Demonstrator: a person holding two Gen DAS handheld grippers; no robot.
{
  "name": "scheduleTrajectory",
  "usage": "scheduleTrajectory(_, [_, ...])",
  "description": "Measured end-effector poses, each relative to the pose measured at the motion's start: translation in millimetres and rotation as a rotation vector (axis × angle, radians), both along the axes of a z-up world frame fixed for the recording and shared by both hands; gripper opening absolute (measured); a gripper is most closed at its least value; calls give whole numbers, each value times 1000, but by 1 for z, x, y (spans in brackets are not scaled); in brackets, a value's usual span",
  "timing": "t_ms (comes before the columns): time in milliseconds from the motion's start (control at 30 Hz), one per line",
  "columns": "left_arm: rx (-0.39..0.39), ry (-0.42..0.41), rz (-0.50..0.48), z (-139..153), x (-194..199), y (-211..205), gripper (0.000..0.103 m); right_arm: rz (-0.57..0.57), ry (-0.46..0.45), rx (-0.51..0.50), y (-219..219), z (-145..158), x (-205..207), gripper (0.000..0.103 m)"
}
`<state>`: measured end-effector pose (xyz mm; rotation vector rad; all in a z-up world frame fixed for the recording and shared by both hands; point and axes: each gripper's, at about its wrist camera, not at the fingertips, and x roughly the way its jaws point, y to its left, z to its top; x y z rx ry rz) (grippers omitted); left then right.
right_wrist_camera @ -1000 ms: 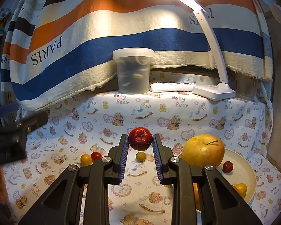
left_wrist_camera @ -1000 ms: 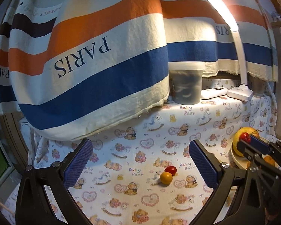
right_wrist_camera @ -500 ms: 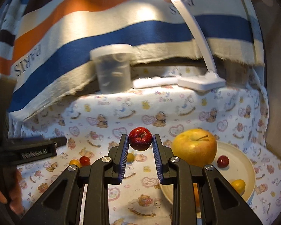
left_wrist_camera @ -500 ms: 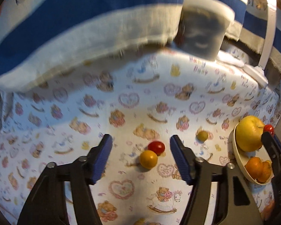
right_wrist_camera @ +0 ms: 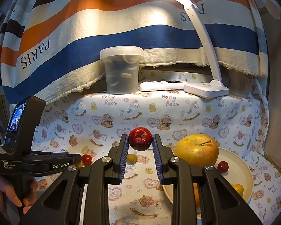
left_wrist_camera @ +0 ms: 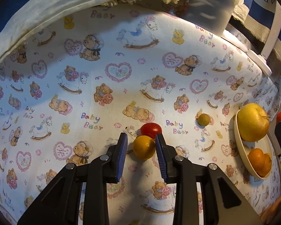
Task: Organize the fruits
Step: 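Grasp the small tangerine with the left tool while the right tool holds the red apple, then carry the tangerine in the left tool and red apple in the right tool over the plate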
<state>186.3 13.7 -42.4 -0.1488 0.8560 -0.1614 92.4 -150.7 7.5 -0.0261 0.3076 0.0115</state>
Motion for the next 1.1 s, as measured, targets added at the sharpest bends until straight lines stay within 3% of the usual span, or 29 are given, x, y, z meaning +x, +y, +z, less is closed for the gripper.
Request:
scheduleTrajectory(167, [-42,39,-30,-6,2,-5,28,-11,33,39,-7,-2,6,27])
scheduleTrajectory(467, [-61,-3,-35,1,-5,-5,26,-18,53,54,-12,-3,10,27])
scheduleTrajectory(667, [-40,-119,-16,27,-24,2,26,-14,37,33,-8,-2,7,27])
scheduleTrajectory(1100, [19,-454,10,75,-63,-5,26,-12,27,26,-7,0,5,27])
